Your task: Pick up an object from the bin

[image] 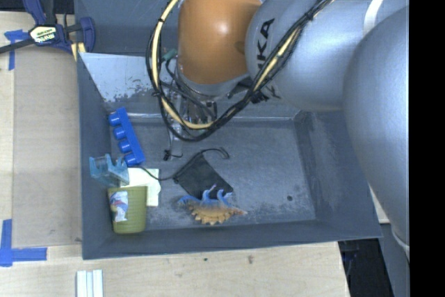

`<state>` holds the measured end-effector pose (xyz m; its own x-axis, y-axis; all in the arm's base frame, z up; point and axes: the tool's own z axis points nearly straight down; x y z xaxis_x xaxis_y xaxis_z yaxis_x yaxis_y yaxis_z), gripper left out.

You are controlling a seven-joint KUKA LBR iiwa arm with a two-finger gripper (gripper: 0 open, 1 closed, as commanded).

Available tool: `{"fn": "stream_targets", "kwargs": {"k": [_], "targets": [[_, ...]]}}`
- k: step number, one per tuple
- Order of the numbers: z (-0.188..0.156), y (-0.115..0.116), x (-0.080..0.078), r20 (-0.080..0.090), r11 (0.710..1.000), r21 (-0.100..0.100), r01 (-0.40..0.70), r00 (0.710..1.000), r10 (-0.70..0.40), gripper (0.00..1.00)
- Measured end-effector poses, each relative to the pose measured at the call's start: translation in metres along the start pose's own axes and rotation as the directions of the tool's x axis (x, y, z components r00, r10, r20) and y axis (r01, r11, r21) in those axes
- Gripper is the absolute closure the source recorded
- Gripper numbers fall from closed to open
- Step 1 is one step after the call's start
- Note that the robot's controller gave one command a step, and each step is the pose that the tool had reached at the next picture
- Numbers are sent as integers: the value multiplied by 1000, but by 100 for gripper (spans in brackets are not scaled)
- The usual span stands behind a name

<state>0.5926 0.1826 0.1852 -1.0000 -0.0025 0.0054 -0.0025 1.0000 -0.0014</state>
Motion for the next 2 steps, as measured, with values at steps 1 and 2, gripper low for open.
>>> {"fn": "stream_targets", "kwargs": {"k": [1,2], "targets": [[-5,0,-2,8,1000,-2,-2,1000,2,0],[8,-6,-2,12,999,-5,-45,999,45,0]]}}
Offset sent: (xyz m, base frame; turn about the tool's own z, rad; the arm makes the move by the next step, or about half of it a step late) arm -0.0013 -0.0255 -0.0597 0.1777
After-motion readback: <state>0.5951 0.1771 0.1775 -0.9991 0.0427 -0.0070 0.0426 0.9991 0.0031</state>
